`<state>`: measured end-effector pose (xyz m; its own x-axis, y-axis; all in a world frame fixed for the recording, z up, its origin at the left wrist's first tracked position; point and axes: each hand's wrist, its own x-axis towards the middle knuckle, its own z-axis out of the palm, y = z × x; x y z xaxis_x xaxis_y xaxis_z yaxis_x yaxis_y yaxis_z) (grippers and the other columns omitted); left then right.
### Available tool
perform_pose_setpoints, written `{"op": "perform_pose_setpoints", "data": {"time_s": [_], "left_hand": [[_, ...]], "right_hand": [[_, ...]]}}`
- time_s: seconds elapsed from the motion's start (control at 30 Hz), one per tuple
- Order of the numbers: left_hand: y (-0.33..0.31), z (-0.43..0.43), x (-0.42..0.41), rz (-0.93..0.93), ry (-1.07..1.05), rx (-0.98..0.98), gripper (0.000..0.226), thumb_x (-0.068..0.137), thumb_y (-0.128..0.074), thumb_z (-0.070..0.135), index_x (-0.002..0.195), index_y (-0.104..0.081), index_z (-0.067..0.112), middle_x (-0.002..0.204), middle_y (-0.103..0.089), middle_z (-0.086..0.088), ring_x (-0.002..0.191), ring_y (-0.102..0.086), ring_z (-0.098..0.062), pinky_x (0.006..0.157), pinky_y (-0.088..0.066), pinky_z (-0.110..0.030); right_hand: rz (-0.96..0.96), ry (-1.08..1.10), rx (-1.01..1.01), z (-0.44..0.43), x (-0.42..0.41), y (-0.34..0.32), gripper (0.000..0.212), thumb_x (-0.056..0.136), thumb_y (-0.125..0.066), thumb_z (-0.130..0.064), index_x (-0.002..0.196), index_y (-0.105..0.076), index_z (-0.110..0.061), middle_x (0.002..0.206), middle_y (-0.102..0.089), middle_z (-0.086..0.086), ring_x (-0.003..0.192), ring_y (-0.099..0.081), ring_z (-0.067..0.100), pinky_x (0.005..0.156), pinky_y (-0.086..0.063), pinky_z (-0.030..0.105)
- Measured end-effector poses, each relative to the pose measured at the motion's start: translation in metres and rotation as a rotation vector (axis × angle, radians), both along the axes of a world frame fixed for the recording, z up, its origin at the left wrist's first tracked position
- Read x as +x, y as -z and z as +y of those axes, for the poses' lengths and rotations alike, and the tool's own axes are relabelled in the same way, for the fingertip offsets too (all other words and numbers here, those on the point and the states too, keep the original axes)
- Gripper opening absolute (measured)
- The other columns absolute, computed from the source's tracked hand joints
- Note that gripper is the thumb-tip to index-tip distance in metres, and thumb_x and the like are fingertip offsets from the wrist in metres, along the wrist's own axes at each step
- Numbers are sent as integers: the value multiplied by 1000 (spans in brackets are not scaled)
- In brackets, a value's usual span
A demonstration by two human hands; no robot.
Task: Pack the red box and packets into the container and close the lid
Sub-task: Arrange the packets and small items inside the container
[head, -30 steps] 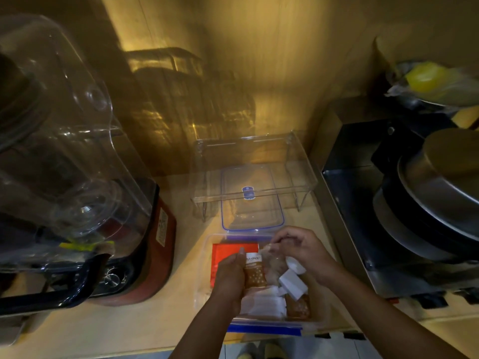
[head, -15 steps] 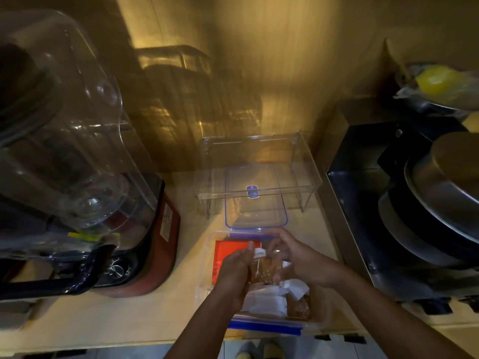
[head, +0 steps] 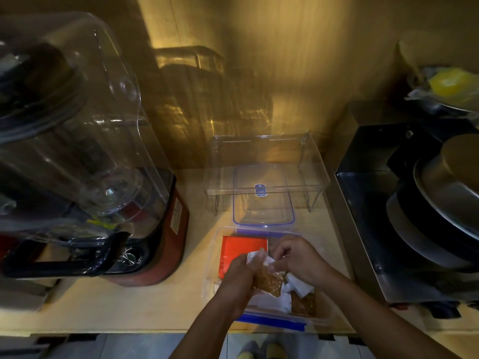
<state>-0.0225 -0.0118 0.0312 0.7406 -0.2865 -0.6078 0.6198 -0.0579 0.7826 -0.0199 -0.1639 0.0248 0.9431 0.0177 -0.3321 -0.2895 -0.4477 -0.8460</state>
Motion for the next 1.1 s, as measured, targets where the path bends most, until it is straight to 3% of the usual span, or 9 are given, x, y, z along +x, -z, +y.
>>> {"op": "perform_pose_setpoints", "data": {"time_s": [0.1, 0.2, 0.3, 0.37, 0.5, 0.67, 0.83, 0.93, 1.1], "left_hand": [[4, -1, -9, -63, 121, -4, 19, 80, -65, 8, 99, -65, 6, 101, -69, -22, 90, -65, -33, 82, -52, -44], [10, -1, -11, -35, 84, 38, 29, 84, -58, -1, 112, -59, 4, 111, -66, -26, 103, -63, -40, 90, -51, -50], [11, 2, -13, -20, 142, -59, 30, 86, -55, -3, 113, -60, 8, 114, -66, -23, 105, -63, -33, 89, -51, -43], [11, 5, -14, -20, 187, -136, 30, 87, -54, -4, 114, -60, 8, 112, -67, -21, 105, -63, -32, 90, -51, -40], [9, 6, -15, 59, 274, -297, 24, 92, -49, 1, 112, -61, 5, 99, -71, -16, 97, -68, -28, 80, -57, -37], [10, -2, -20, -15, 166, -193, 19, 90, -52, 3, 104, -65, 5, 92, -71, -16, 90, -67, -29, 86, -51, -44], [8, -3, -22, -216, 64, 56, 8, 83, -62, 0, 86, -65, -6, 76, -64, -13, 68, -60, -14, 62, -49, -22], [4, -2, -24, -218, -32, 44, 15, 82, -62, -3, 71, -68, 5, 60, -68, 0, 56, -62, -5, 55, -50, -15], [5, 0, -26, -176, -119, 41, 13, 83, -66, 10, 75, -65, -1, 74, -61, -16, 72, -56, -23, 72, -47, -34]], "right_hand": [[-77, -38, 28, 4, -3, -3, 27, 66, -77, 7, 59, -60, -13, 88, -58, 8, 75, -58, 15, 69, -50, 23], [-87, -124, 46, 6, -6, -5, 32, 67, -80, -1, 61, -57, -22, 88, -50, -4, 75, -51, 6, 67, -45, 11], [-126, -190, 57, 5, -10, -4, 26, 69, -79, -4, 66, -59, -21, 94, -48, -4, 90, -52, 14, 83, -46, 26], [-143, -232, 50, 4, -14, -4, 28, 70, -78, -7, 65, -58, -26, 93, -51, -6, 95, -54, 15, 85, -48, 33], [-114, -162, 41, 5, -20, -4, 27, 73, -78, -17, 62, -58, -33, 67, -58, -11, 59, -57, 0, 53, -49, 23], [-59, -43, 128, 3, -21, -1, 26, 74, -76, -13, 62, -59, -29, 54, -63, -9, 51, -61, 4, 48, -51, 26], [-85, 30, 219, 2, -22, 3, 27, 73, -75, -3, 65, -58, -23, 57, -65, -2, 56, -64, 14, 60, -52, 34], [-80, 87, 241, 2, -22, 4, 15, 73, -76, -6, 77, -64, -14, 74, -67, 12, 71, -64, 28, 70, -51, 41], [-61, 54, 190, 0, -26, 4, 3, 79, -70, -6, 77, -69, -6, 73, -63, 12, 67, -56, 18, 68, -47, 35]]}}
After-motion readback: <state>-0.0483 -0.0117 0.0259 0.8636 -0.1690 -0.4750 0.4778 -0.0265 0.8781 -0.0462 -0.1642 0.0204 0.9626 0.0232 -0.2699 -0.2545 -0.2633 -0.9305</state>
